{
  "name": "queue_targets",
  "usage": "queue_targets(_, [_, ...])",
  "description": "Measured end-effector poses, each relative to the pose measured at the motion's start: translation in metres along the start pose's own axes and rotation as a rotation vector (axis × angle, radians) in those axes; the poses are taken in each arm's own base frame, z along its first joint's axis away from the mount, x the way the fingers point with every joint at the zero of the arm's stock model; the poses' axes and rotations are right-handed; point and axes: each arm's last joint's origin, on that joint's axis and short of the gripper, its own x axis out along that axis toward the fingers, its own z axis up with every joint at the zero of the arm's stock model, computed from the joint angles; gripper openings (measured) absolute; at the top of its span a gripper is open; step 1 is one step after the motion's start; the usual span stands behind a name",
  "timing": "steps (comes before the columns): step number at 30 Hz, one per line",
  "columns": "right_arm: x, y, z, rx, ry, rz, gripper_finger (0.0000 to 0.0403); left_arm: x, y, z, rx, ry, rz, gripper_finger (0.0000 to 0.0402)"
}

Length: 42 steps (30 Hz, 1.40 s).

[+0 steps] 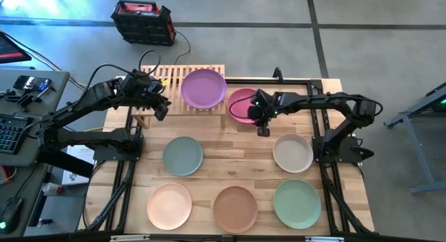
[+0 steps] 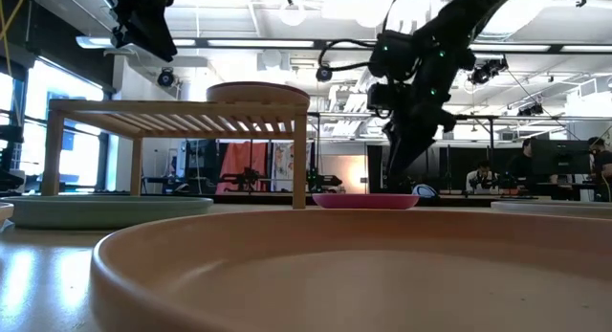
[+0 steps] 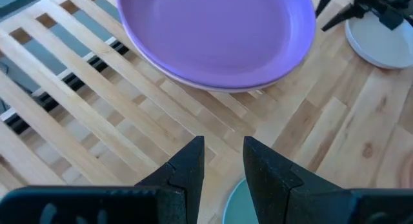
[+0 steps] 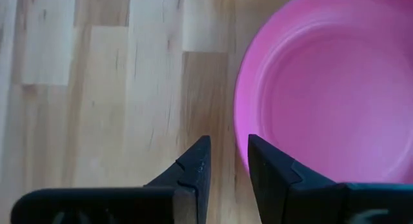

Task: Place and stack plates onto a shelf
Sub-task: Stack the pink plate on top of the violet plate on the shelf

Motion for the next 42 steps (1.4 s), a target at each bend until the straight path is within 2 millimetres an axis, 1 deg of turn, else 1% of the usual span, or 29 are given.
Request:
queue_targets(6, [0.01, 0.002, -0.008, -0.062, -0.04, -0.026, 0.0078, 0.0, 0.001, 0.0, -0.037, -0.006, 0.021, 0.0097])
queue_targets(9, [0.013, -0.001, -0.008, -0.081, -0.06, -0.054, 0.0078, 0.0, 0.001, 0.0, -0.039, -0.006, 0.021, 0.0097])
queue_targets(11, [0.018, -0.004, -0.01, -0.075, -0.065, -0.041, 0.0078, 0.0, 0.001, 0.0, -0.055, -0.007, 0.022, 0.0097])
queue_targets(16, [0.035, -0.012, -0.019, -0.04, -0.007, -0.023, 0.0078, 0.0, 0.001, 0.0, -0.064, -0.01, 0.036, 0.0097])
queue_targets(21, [0.045, -0.013, -0.022, -0.038, 0.031, -0.03, 0.0078, 0.0, 0.001, 0.0, -0.071, -0.011, 0.04, 0.0097])
queue_targets(25, [0.047, -0.013, -0.023, -0.061, 0.035, -0.031, 0.0077, 0.0, 0.001, 0.0, -0.082, -0.013, 0.042, 0.0097])
queue_targets(27, [0.047, -0.013, -0.023, -0.06, 0.035, -0.031, 0.007, 0.0, 0.001, 0.0, -0.082, -0.012, 0.043, 0.0097])
queue_targets(29, [0.047, -0.013, -0.022, -0.057, 0.033, -0.032, 0.0051, 0.0, 0.001, 0.0, -0.082, -0.012, 0.042, 0.0097])
queue_targets(31, [0.046, -0.013, -0.021, -0.059, 0.03, -0.033, 0.0022, 0.0, 0.001, 0.0, -0.082, -0.013, 0.042, 0.0097])
queue_targets(33, [0.046, -0.013, -0.021, -0.06, 0.029, -0.035, 0.0008, 0.0, 0.001, 0.0, -0.082, -0.013, 0.042, 0.0097])
queue_targets(37, [0.045, -0.014, -0.019, -0.01, 0.033, -0.034, 0.0009, 0.0, 0.001, 0.0, -0.082, -0.012, 0.042, 0.0097])
queue_targets(42, [0.038, -0.017, -0.008, 0.046, 0.041, -0.037, 0.0004, 0.0, 0.001, 0.0, -0.082, -0.013, 0.042, 0.0097])
